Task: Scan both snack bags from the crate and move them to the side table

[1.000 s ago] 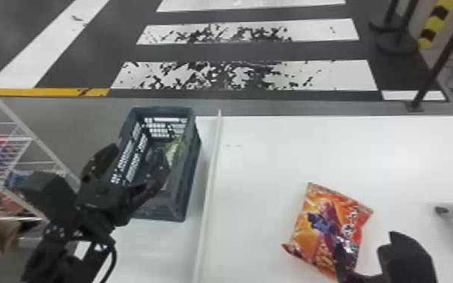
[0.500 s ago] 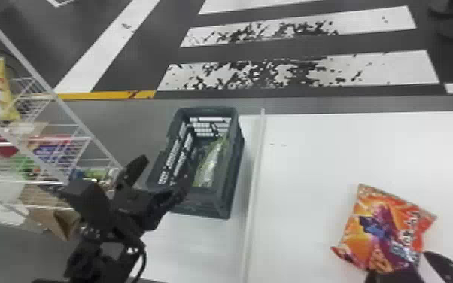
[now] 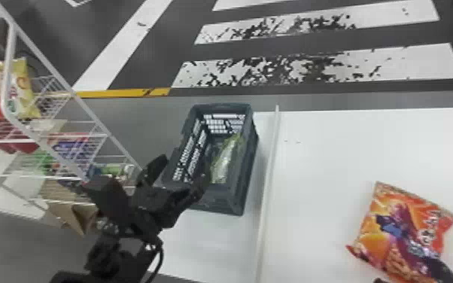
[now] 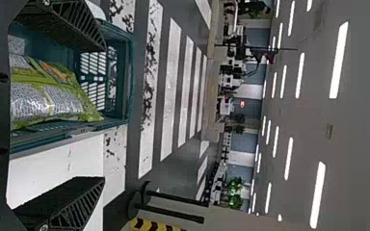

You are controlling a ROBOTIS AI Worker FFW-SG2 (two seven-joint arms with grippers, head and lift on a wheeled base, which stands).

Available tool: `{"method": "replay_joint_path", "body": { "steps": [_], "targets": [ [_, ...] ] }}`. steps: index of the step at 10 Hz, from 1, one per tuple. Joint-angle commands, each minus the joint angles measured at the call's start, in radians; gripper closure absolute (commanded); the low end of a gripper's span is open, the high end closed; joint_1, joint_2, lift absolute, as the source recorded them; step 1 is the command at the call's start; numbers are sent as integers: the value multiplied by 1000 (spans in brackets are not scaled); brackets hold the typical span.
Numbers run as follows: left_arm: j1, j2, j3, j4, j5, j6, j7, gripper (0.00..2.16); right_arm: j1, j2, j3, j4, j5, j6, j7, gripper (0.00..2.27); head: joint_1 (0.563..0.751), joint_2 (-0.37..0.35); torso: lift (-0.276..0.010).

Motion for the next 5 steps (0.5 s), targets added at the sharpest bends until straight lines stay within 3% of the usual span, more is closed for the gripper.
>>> {"method": "replay_joint_path", "body": {
  "steps": [1,5],
  "targets": [
    [1,4,7,0,10,2,-2,36,-27,2,13,47,4,-22,-1,167,695,348,-29],
    [-3,7,9,-1,16,2,-8,36,-77,5,29,108,3,-46,0,167,695,350,-29]
  ]
}}
